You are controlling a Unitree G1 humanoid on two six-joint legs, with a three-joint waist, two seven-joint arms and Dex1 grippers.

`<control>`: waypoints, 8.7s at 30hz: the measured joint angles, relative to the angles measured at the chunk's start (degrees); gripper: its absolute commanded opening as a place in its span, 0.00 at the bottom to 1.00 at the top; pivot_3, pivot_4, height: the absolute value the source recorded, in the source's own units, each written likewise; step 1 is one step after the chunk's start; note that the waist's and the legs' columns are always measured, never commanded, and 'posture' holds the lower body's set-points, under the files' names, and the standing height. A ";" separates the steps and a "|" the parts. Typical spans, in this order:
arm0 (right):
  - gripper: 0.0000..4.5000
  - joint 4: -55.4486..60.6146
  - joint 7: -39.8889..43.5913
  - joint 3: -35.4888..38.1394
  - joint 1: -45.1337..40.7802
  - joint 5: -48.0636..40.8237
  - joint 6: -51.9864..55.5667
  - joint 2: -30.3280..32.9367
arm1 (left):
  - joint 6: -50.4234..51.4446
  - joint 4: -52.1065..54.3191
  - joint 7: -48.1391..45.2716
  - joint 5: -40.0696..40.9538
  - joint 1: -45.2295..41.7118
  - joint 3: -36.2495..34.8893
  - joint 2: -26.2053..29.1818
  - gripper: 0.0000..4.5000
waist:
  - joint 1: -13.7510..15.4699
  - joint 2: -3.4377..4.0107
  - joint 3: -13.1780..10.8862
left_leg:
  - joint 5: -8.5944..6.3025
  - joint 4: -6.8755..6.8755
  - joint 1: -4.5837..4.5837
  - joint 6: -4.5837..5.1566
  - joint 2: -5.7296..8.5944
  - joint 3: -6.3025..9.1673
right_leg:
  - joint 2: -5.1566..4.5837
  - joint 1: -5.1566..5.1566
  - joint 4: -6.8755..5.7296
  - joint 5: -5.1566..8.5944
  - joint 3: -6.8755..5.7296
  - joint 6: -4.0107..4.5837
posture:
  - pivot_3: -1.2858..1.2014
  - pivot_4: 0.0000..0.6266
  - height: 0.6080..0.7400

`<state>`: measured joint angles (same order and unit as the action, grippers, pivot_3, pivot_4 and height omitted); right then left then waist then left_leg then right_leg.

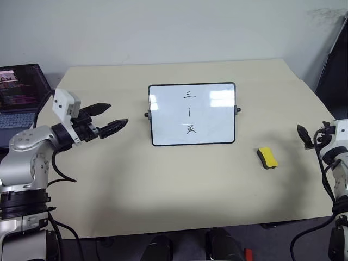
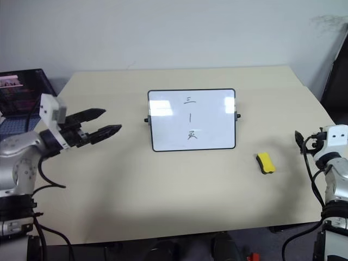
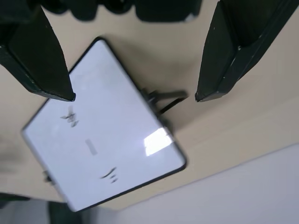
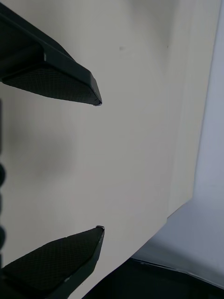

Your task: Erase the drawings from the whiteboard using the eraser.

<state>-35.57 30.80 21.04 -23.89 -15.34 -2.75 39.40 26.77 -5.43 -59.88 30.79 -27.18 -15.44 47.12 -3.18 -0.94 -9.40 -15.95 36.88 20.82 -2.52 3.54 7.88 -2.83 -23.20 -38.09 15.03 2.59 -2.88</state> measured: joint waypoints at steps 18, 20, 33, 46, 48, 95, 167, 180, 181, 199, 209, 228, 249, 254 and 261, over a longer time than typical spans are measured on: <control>0.99 34.90 7.84 -1.66 9.40 -13.18 33.83 2.42 | 1.82 0.02 -15.38 2.34 -2.43 7.97 -0.04 1.00 | 0.16 0.03 -0.02 | 0.00 0.02 0.01 0.01 -0.04 0.06 | 0.14 0.00 0.01 0.00 0.02 0.00 | 0.52 0.24 1.00; 0.99 38.05 6.26 -1.14 9.36 -15.50 39.23 2.52 | 0.47 -1.04 -15.61 1.70 -2.23 8.53 -0.79 1.00 | 0.30 0.03 -0.02 | 0.00 0.03 0.02 0.01 -0.05 0.08 | 0.03 0.00 0.01 0.00 0.01 0.00 | 0.52 0.24 1.00; 0.99 55.67 -2.61 0.12 12.29 -28.83 71.86 2.49 | -8.24 -4.28 -15.87 -2.95 0.05 9.77 -3.43 1.00 | 1.51 0.01 -0.03 | -0.01 0.02 0.09 0.02 -0.04 0.17 | -0.03 -0.01 0.08 0.00 -0.07 -0.01 | 0.52 0.24 1.00; 0.99 59.60 -10.53 -2.72 12.33 -25.18 74.02 0.70 | -8.92 -4.02 -15.49 -3.16 2.00 10.52 -3.98 1.00 | 1.41 0.00 -0.03 | -0.02 0.03 0.08 0.03 -0.03 0.14 | -0.04 -0.01 0.08 0.01 -0.08 -0.02 | 0.52 0.24 1.00; 0.99 59.59 -10.94 -2.96 11.82 -24.16 73.64 0.72 | -9.25 -3.63 -15.38 -3.16 2.04 10.52 -3.98 1.00 | 1.41 0.00 -0.03 | -0.02 0.03 0.08 0.03 -0.03 0.14 | -0.04 -0.01 0.08 0.01 -0.08 -0.02 | 0.52 0.24 1.00; 0.99 49.89 -17.18 -6.47 5.38 -11.65 78.41 -4.41 | -11.87 2.63 -22.69 -0.99 4.03 11.01 -3.31 1.00 | 1.34 -0.01 -0.04 | -0.02 0.01 0.08 0.04 -0.03 0.12 | 0.00 -0.02 0.09 0.01 -0.07 -0.02 | 0.52 0.24 1.00; 0.25 25.08 -14.57 -22.27 -23.50 5.13 38.50 -21.47 | -18.58 4.84 15.00 -14.74 7.45 13.71 -22.38 1.00 | 1.18 0.01 -0.05 | -0.01 -0.02 0.11 0.02 -0.01 0.33 | -0.04 -0.16 0.05 -0.01 -0.03 0.01 | 0.52 0.24 1.00; 0.25 9.29 -12.61 -22.57 -33.49 7.44 26.67 -27.29 | -18.66 5.44 20.25 -16.97 7.31 14.00 -23.51 1.00 | 1.19 0.02 -0.05 | -0.01 -0.03 0.12 0.00 0.01 0.35 | -0.04 -0.21 0.03 -0.02 -0.02 0.03 | 0.52 0.24 1.00; 0.25 8.46 -12.51 -22.46 -34.03 7.47 26.09 -27.50 | -18.66 5.47 20.42 -16.97 7.33 14.01 -23.56 1.00 | 1.19 0.02 -0.05 | -0.01 -0.03 0.12 0.00 0.01 0.36 | -0.04 -0.21 0.03 -0.02 -0.02 0.03 | 0.52 0.24 1.00; 0.25 -4.25 -11.57 -22.39 -40.49 9.59 17.76 -31.09 | -18.94 5.51 20.46 -16.97 7.22 15.06 -23.80 1.00 | 0.82 0.03 -0.05 | 0.00 -0.05 0.15 -0.01 0.00 0.40 | -0.04 -0.28 0.01 -0.03 -0.01 0.04 | 0.52 0.24 1.00; 0.25 -9.22 -11.74 -22.46 -42.58 10.66 14.23 -31.99 | -19.56 5.19 19.99 -16.96 6.54 15.06 -23.60 1.00 | 0.47 0.04 -0.06 | 0.00 -0.06 0.16 -0.01 0.00 0.41 | -0.04 -0.30 0.01 -0.03 0.00 0.04 | 0.52 0.24 1.00; 0.25 -16.36 -12.27 -26.62 -45.23 18.71 12.99 -32.15 | -19.65 5.44 20.48 -16.95 7.70 14.93 -23.24 1.00 | -0.10 0.06 -0.05 | 0.00 -0.04 0.15 -0.01 0.00 0.42 | -0.03 -0.30 -0.04 -0.04 0.00 0.06 | 0.52 0.24 1.00; 0.25 -23.24 -13.33 -26.32 -48.25 18.62 10.50 -40.83 | -19.66 7.29 22.18 -16.94 9.30 13.55 -22.75 1.00 | -0.54 0.07 -0.06 | 0.00 -0.05 0.13 -0.02 -0.03 0.49 | 0.01 -0.32 -0.06 -0.07 -0.01 0.12 | 0.52 0.24 1.00; 0.25 -21.38 -12.11 -26.31 -48.03 18.49 11.09 -40.58 | -19.65 7.49 22.27 -16.95 9.59 13.55 -22.77 1.00 | -0.53 0.09 -0.07 | -0.01 -0.06 0.17 -0.02 -0.03 0.50 | 0.01 -0.36 -0.05 -0.07 -0.02 0.12 | 0.52 0.24 1.00; 0.25 -11.53 -10.72 -25.23 -47.09 17.37 16.66 -38.00 | -19.65 7.36 22.18 -16.96 8.89 13.83 -23.12 1.00 | -0.32 0.10 -0.07 | -0.01 -0.06 0.22 -0.03 -0.03 0.53 | 0.00 -0.38 -0.04 -0.07 -0.04 0.12 | 0.52 0.24 1.00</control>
<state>-47.09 20.09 -4.19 -70.98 2.03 13.91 1.40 7.11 1.93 -37.71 13.83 -18.29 -1.61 23.99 -3.50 -0.85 -9.48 -15.96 36.82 21.04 -2.54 3.51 8.41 -2.83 -23.58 -38.12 14.96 2.54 -2.77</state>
